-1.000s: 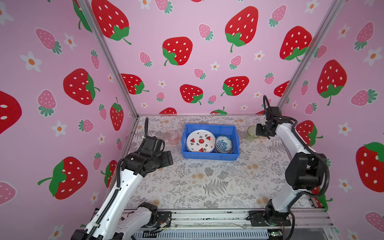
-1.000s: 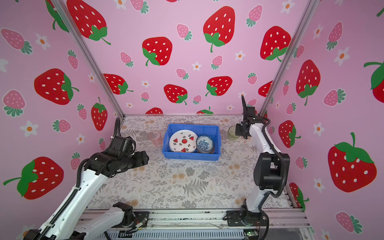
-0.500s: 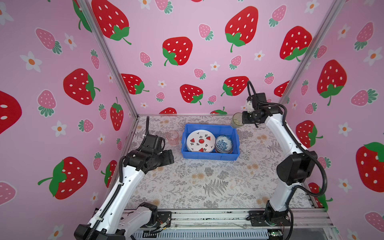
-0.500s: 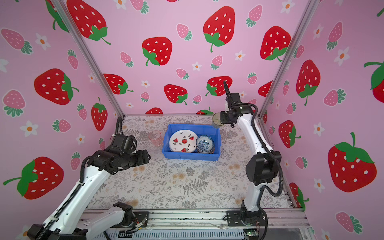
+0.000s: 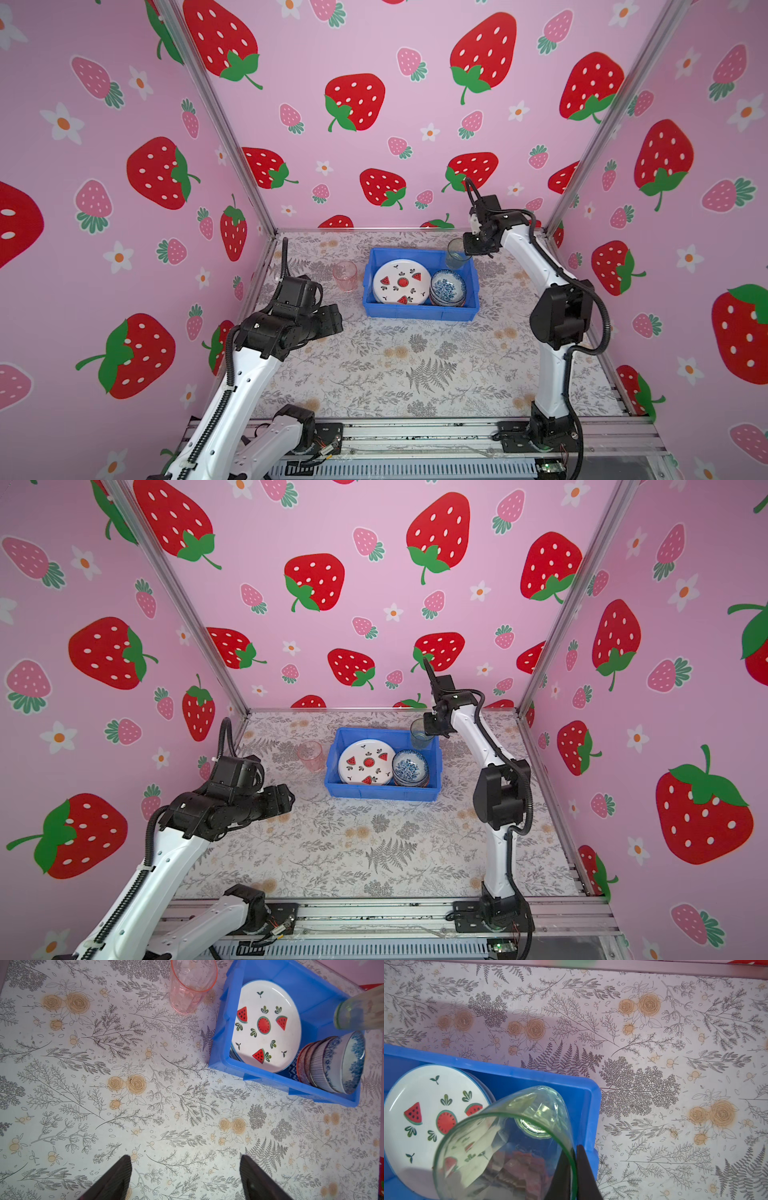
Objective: Place the mixed dishes into the plastic bin
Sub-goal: 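Lift the green glass and lower it into the bin corner with the right gripper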
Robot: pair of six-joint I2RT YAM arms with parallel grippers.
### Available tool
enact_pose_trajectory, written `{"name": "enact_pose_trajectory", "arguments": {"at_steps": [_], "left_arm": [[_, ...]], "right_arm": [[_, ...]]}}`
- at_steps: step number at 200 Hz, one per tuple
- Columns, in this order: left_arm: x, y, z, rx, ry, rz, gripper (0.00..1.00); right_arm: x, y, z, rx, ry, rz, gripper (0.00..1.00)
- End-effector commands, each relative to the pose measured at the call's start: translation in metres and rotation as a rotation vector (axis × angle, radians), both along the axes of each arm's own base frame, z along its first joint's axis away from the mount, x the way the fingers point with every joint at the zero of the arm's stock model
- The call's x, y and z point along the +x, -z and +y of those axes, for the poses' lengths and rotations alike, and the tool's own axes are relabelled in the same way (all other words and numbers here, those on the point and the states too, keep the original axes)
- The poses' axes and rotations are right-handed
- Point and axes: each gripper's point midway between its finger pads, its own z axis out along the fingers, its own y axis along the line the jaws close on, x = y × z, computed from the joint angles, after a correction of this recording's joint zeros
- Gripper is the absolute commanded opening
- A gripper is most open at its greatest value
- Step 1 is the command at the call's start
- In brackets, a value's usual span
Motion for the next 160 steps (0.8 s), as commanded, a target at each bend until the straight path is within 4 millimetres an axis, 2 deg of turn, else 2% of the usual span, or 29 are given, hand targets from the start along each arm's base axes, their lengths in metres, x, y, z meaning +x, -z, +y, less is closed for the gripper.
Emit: {"name": "enact_pose_trajectory", "arguments": {"at_steps": [1,92,135,160], "left_arm": [[-0.011,0.002,0.011,0.026,-0.038,0.019,0.84],[-0.019,0.003,0.017,0.035,-0.058,0.026,0.84],[-0.017,0.004,0.015,0.024,-0.053,0.032,0.84],[-0.018,0.004,0.015,0.024,-0.055,0.032,0.84]], "right_arm": [[0.002,0.004,0.006,-0.011,-0.013,0.009,0.0],[0.003,0.048,0.016,-0.061,-0.038,0.078,0.0],[0.003,0.057,0.007,-0.116,-0.02,0.087,0.0],[0.003,0.058,0.007,-0.123,-0.024,0.088,0.04]]}}
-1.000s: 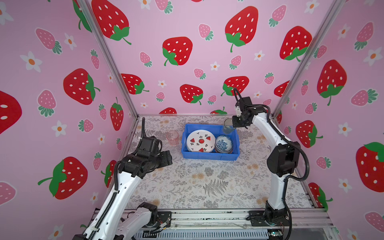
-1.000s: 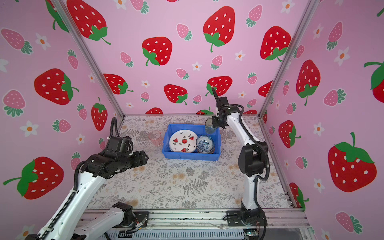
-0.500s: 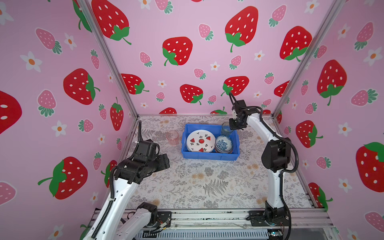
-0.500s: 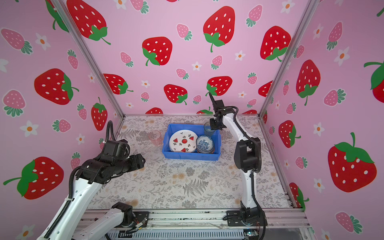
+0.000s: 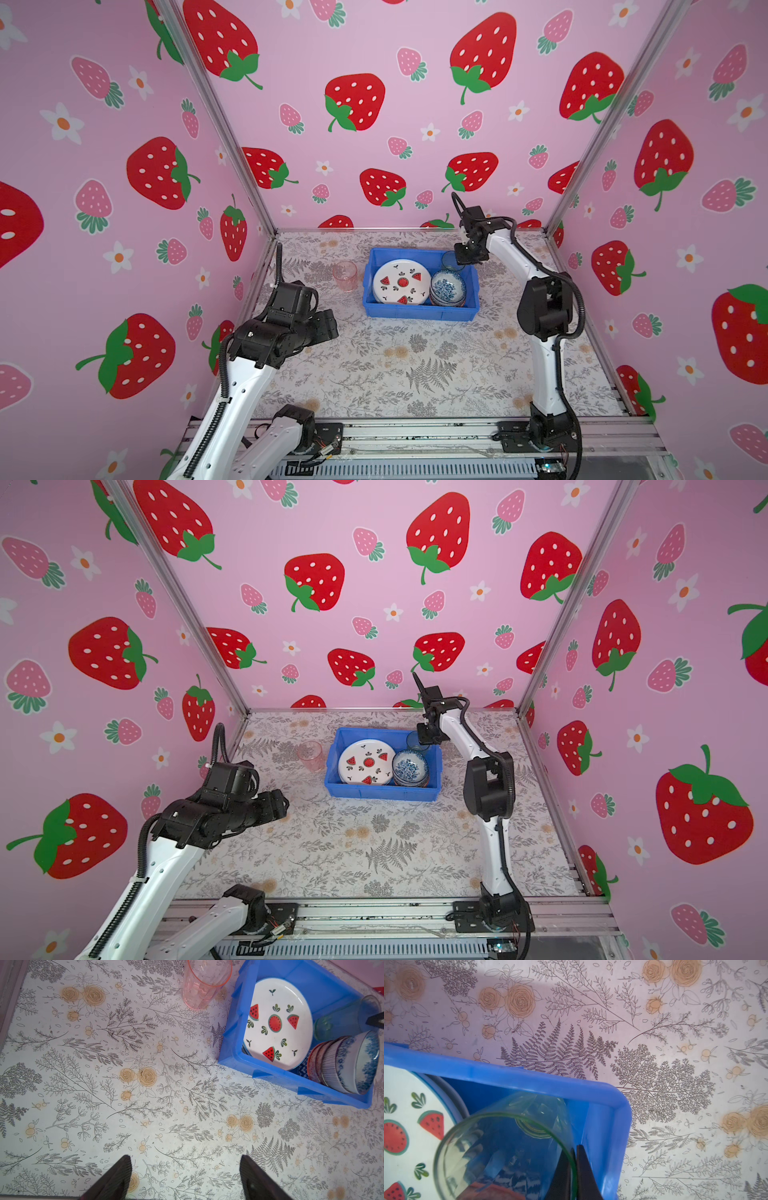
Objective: Place the mixed dishes into the plastic bin
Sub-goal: 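Lift the green glass and lower it into the bin corner with the right gripper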
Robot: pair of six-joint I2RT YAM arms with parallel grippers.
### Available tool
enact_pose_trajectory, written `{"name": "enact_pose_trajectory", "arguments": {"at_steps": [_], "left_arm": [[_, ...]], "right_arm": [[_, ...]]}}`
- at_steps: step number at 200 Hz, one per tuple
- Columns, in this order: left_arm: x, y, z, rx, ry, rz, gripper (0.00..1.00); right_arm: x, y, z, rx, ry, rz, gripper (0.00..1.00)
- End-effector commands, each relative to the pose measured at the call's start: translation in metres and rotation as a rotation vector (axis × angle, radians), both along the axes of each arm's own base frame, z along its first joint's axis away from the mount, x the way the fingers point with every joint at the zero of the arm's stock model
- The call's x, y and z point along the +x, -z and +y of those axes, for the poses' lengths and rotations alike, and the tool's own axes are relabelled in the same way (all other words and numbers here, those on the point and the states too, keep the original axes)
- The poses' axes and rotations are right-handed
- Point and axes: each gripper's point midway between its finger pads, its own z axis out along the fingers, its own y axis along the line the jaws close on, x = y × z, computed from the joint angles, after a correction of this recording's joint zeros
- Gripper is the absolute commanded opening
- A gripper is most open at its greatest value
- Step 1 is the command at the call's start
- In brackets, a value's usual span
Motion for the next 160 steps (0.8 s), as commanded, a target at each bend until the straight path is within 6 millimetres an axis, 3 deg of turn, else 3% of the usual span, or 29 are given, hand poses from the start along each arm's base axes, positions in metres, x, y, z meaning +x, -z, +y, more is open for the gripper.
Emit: {"name": "enact_pose_trajectory", "arguments": {"at_steps": [1,104,160], "left_arm": [[-0.005,0.001,0.004,0.007,-0.02,0.019,0.84],[-0.005,0.0,0.004,-0.009,-0.03,0.022,0.84],[-0.003,0.0,0.002,-0.015,-0.03,0.023,0.84]], "right_arm": [[0.0,0.0,-0.003,-0.037,-0.016,0.0,0.04],[0.001,0.002,0.005,-0.005,-0.04,0.002,0.23],[0.003,-0.022,0.0,-0.001,-0.033,-0.047,0.33]]}}
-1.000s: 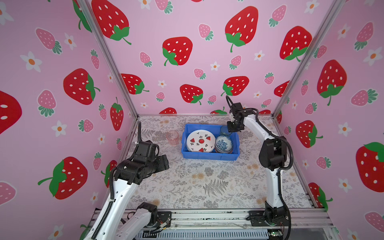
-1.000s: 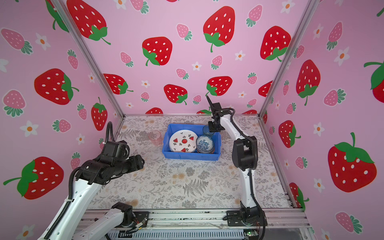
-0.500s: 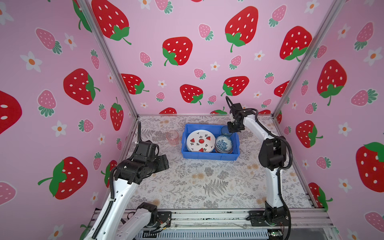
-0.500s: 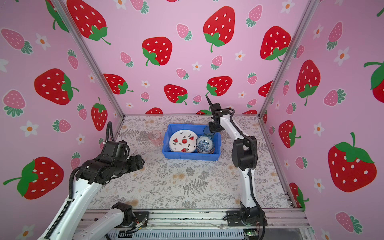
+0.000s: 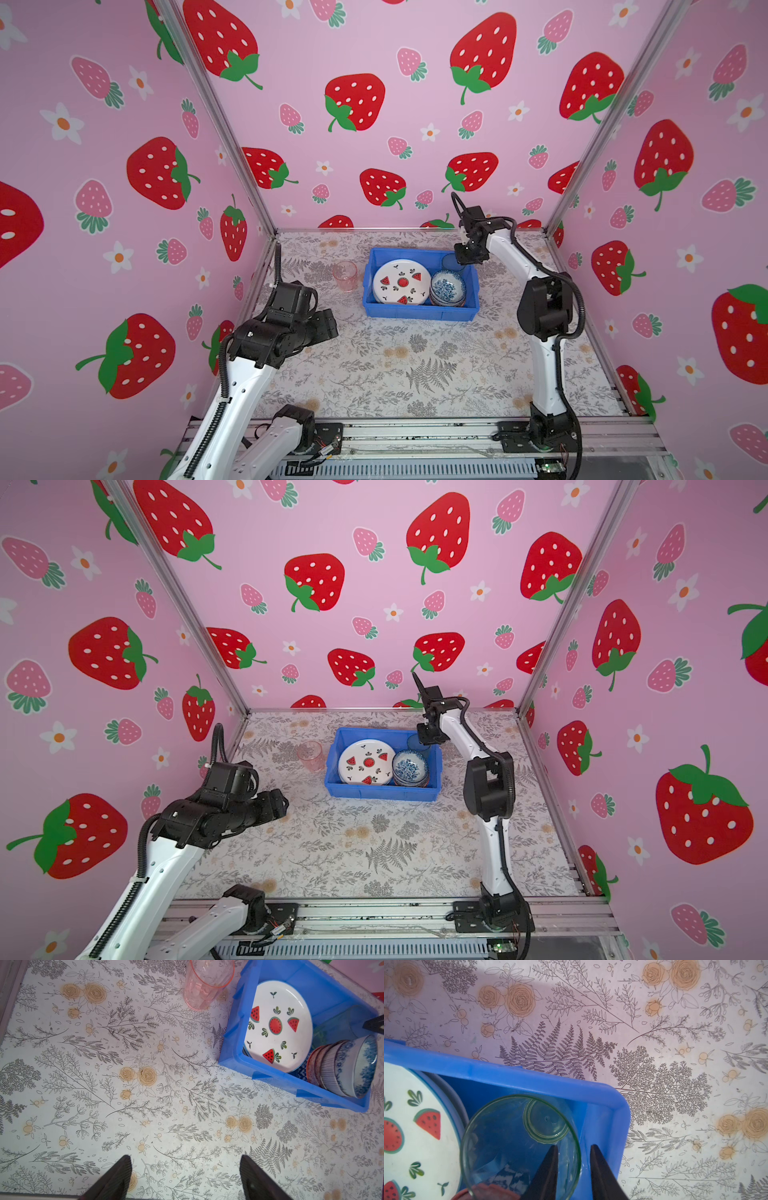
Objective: Place the mixed dishes into the plastic bin
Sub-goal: 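Lift the green glass and lower it into the bin corner with the right gripper, then release the green glass with the right gripper while the left reaches for the pink glass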
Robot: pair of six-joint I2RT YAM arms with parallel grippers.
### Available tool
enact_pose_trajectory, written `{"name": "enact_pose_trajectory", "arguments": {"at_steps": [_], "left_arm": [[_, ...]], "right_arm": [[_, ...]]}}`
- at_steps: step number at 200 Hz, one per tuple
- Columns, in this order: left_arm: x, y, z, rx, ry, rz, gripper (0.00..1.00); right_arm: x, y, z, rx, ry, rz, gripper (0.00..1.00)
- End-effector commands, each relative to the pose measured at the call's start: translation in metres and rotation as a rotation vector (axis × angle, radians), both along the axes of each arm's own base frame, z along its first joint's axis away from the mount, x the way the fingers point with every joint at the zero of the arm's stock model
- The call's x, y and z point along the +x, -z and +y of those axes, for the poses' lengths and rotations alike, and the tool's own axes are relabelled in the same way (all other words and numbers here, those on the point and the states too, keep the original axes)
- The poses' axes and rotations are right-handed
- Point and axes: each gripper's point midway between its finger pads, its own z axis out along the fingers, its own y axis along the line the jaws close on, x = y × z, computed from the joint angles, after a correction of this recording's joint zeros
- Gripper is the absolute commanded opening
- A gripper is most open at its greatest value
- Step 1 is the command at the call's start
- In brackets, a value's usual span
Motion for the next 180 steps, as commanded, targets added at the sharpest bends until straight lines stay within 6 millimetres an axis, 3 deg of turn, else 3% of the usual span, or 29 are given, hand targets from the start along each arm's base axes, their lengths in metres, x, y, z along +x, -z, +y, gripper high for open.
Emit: {"name": "enact_pose_trajectory", "arguments": {"at_steps": [1,50,91,118,165,180], "left_arm": [[-0.003,0.0,0.002,-0.004,-0.012,0.02,0.84],[0.003,0.001,-0.001,-0.014,-0.008,0.019,0.84],[0.019,0.006,-0.004,-0.028,-0.004,0.025,0.85],[0.037,0.014,-0.008,-0.043,-0.001,0.038,0.85],[0.083,0.024,-0.01,-0.052,0.003,0.067,0.85],[0.1,0.026,-0.012,-0.054,0.007,0.068,0.85]], "right_arm": [[0.003,-0.023,-0.001,0.006,-0.011,-0.046,0.33],[-0.005,-0.049,-0.006,0.018,-0.005,-0.091,0.42],[-0.025,-0.072,-0.02,0.01,0.004,-0.119,0.47],[-0.052,-0.081,-0.023,0.076,0.006,-0.151,0.49],[-0.112,-0.077,-0.039,0.146,0.021,-0.158,0.51],[-0.131,-0.076,-0.049,0.146,0.037,-0.166,0.57]]}}
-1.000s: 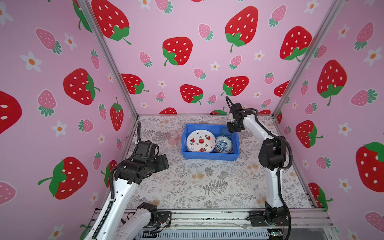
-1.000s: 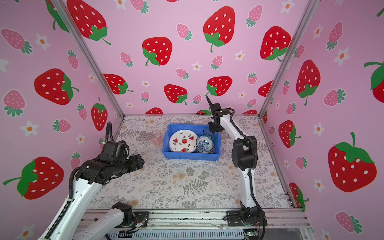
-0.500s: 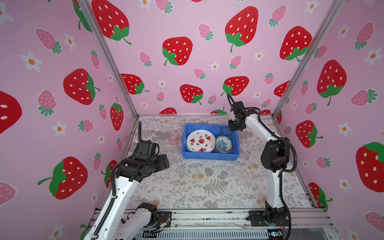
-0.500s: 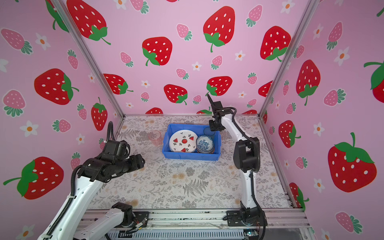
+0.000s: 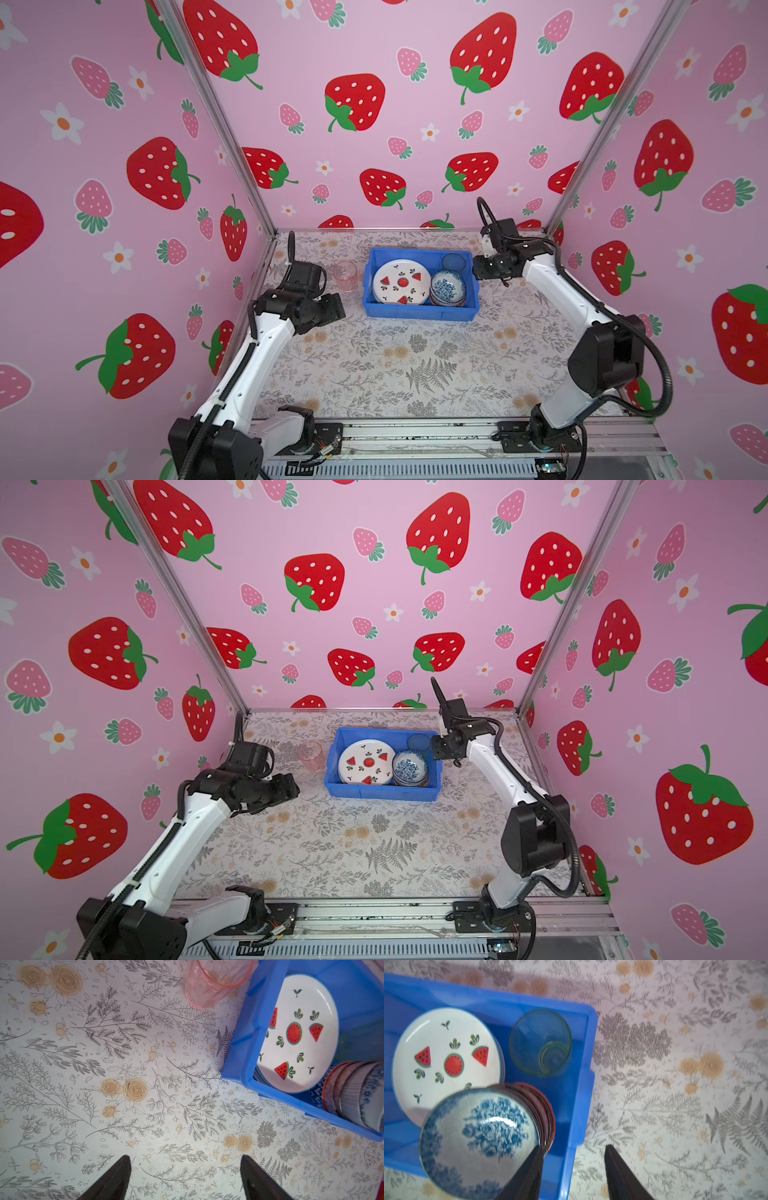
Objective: Place the mixed dishes into the plastic bin
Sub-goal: 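Release the green glass with the right gripper while the left reaches for the pink glass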
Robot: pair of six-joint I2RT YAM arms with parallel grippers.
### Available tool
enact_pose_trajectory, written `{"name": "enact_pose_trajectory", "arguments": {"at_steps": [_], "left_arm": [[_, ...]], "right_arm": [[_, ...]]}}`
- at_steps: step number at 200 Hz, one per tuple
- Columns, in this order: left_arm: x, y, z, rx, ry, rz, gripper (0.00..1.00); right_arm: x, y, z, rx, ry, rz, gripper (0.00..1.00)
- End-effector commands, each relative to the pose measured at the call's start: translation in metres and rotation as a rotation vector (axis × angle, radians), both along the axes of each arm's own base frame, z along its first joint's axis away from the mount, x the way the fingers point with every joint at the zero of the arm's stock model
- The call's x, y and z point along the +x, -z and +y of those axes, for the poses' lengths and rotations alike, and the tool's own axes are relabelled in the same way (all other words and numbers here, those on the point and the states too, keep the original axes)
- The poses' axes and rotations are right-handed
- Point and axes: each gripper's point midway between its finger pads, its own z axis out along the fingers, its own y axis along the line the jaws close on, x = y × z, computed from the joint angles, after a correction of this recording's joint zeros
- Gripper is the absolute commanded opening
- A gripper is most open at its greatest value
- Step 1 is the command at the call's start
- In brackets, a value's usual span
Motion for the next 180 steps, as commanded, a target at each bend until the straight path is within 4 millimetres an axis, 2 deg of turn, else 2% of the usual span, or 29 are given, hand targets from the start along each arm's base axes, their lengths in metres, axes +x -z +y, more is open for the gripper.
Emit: {"name": "enact_pose_trajectory", "arguments": {"at_steps": [1,40,86,102,137,180], "left_arm": [[0.034,-0.015,-0.005,-0.021,0.023,-0.068,0.85],[0.081,-0.009,-0.005,-0.015,0.008,-0.066,0.85],[0.132,0.004,-0.003,-0.009,-0.03,-0.05,0.85],[0.145,0.009,0.002,0.005,-0.045,-0.043,0.8],[0.166,0.019,0.019,0.043,-0.105,-0.029,0.77],[0.175,0.04,0.032,0.09,-0.15,0.018,0.72]], "right_arm": [[-0.019,-0.01,-0.006,0.045,0.015,-0.044,0.57],[-0.068,-0.014,-0.026,0.082,0.05,-0.069,0.64],[-0.112,-0.015,-0.054,0.082,0.125,-0.079,0.7],[-0.126,-0.019,-0.057,0.108,0.127,-0.093,0.72],[-0.154,-0.032,-0.072,0.155,0.166,-0.164,0.88],[-0.174,-0.024,-0.092,0.117,0.244,-0.15,0.93]]}}
